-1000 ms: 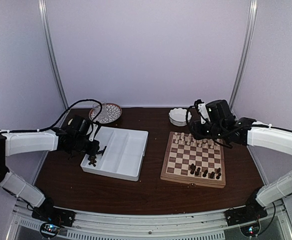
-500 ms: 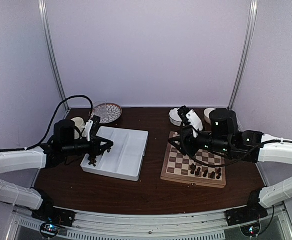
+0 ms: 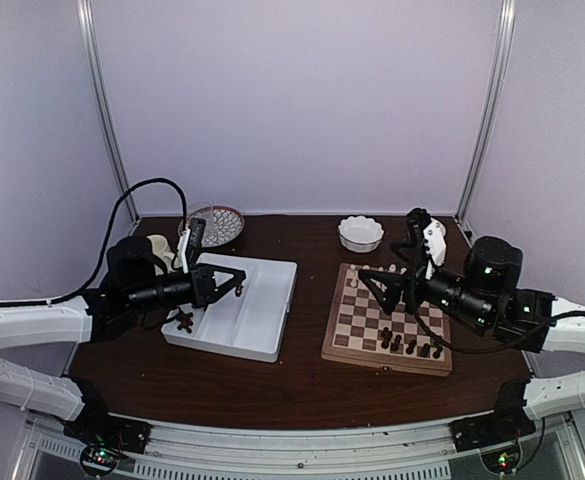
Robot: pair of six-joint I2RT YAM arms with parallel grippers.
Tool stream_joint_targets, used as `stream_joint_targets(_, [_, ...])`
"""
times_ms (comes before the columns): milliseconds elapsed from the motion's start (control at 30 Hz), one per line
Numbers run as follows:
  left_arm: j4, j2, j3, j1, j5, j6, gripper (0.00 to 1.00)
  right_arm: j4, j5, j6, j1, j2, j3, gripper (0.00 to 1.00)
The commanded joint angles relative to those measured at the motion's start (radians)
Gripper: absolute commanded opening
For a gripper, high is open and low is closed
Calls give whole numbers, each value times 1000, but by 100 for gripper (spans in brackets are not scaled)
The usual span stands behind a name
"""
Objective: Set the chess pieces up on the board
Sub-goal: Pass from the left arm to the right
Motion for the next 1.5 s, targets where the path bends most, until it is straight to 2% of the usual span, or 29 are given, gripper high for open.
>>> stream_joint_targets(0, [122, 34, 44, -84, -176, -215, 10, 21, 4, -22, -1, -96, -6, 100])
stream_joint_targets(133, [228, 113, 80, -130, -209, -336, 9, 24, -5, -54, 8, -87, -18, 98])
stream_joint_targets(233, [268, 167, 110, -176, -271, -367, 9, 22, 12, -98, 44, -29, -5, 91])
stream_joint_targets(367, [360, 251, 129, -234, -338, -398, 7, 29, 128, -164, 139, 55, 19, 82])
stream_joint_targets(667, [595, 449, 178, -338, -420, -460, 3, 132, 279, -264, 271, 198, 25, 76])
stream_joint_targets(900, [595, 515, 244, -388, -416, -464, 6, 178, 452, -347, 342, 335, 63, 74])
stream_joint_targets(1067, [618, 533, 240, -406, -428, -468, 6, 248, 541, -364, 343, 366, 55, 66])
stream_joint_targets(1400, [637, 565, 256, -414, -424, -489, 6, 277, 544, -385, 349, 401, 65, 61])
stream_joint_targets(1467, [645, 572, 258, -414, -421, -495, 6, 278, 551, -388, 349, 416, 72, 56])
